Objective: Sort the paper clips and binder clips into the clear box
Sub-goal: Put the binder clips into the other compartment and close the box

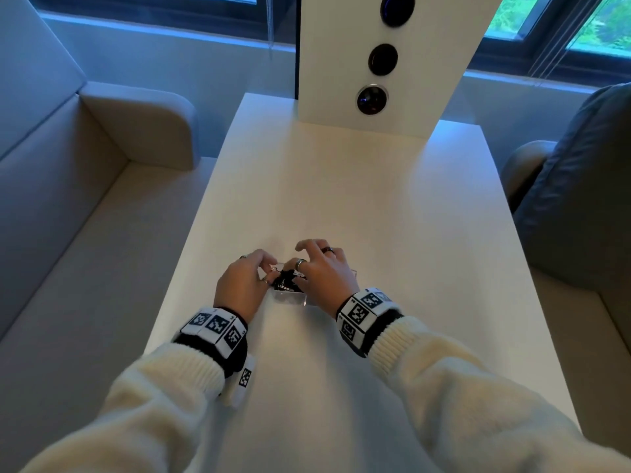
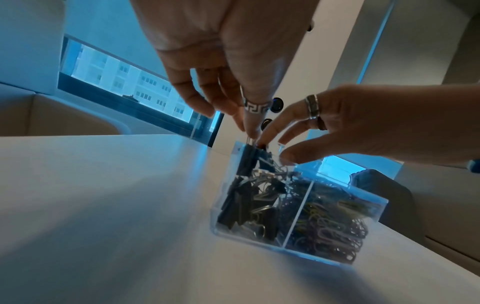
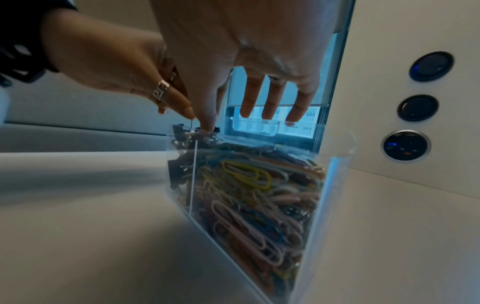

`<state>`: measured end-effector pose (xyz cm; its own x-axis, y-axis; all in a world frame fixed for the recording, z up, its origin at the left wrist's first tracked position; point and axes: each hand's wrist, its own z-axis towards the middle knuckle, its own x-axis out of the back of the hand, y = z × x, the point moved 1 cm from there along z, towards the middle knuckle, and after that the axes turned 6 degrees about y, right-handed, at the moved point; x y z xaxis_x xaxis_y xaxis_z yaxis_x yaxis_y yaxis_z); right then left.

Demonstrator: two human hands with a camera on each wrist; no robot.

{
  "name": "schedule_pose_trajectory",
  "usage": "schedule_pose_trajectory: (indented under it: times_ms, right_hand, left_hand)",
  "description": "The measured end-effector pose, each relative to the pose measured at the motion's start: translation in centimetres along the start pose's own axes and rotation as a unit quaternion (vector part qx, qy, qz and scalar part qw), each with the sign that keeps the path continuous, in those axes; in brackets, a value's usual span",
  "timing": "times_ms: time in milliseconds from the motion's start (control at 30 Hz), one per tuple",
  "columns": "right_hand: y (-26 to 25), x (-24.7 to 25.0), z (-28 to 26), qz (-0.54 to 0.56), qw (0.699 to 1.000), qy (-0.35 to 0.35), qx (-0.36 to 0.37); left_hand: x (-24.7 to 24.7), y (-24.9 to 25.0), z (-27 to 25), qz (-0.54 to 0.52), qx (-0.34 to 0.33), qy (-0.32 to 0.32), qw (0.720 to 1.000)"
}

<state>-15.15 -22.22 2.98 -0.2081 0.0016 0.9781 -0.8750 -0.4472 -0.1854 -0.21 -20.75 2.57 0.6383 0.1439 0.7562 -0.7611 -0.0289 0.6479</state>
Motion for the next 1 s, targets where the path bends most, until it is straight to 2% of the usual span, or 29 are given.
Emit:
schedule_pose_trajectory:
  times_ms: [167, 267, 333, 433, 533, 633, 700, 800, 833, 1000]
  right_hand:
    - [-0.3, -0.4, 0.3, -0.052, 0.998, 0.011, 0.027]
    - [-0.5, -0.1, 0.5, -0.063, 0.997, 0.037, 0.034]
    - [-0.4, -0.1, 0.6, -0.06, 0.996, 0.046, 0.037]
    - [0.0, -0.1, 0.6, -0.046, 0.996, 0.068, 0.046]
    - [0.2, -0.1, 0.5, -0.023, 0.996, 0.072, 0.053]
    - [0.7, 0.2, 0.5, 0.033, 0.996, 0.08, 0.016]
    - [0.9, 0.5, 0.6, 0.096, 0.991, 0.084, -0.025]
    - [0.9, 0.4, 0.6, 0.171, 0.977, 0.095, -0.086]
    - [0.7, 0.2, 0.5, 0.187, 0.972, 0.095, -0.102]
    - [-0.4, -1.2, -0.2, 0.227, 0.961, 0.079, -0.137]
  left_hand:
    - [-0.2, 0.1, 0.1, 0.086, -0.086, 0.043, 0.992]
    - [-0.5, 0.2, 0.7, 0.153, -0.138, 0.028, 0.978]
    - [-0.4, 0.2, 1.1, 0.184, -0.147, 0.02, 0.972]
    - [-0.2, 0.1, 1.4, 0.182, -0.115, -0.012, 0.976]
    - [-0.2, -0.3, 1.5, 0.179, -0.127, -0.023, 0.975]
    - [-0.1, -0.5, 1.1, 0.078, -0.109, -0.019, 0.991]
    - [-0.1, -0.9, 0.8, 0.022, -0.058, -0.066, 0.996]
    - [-0.9, -1.2, 0.5, 0.03, -0.024, -0.171, 0.984]
    - [-1.3, -1.4, 0.5, 0.036, -0.027, -0.178, 0.983]
    - [-2.2, -2.3, 0.5, -0.004, -0.006, -0.127, 0.992]
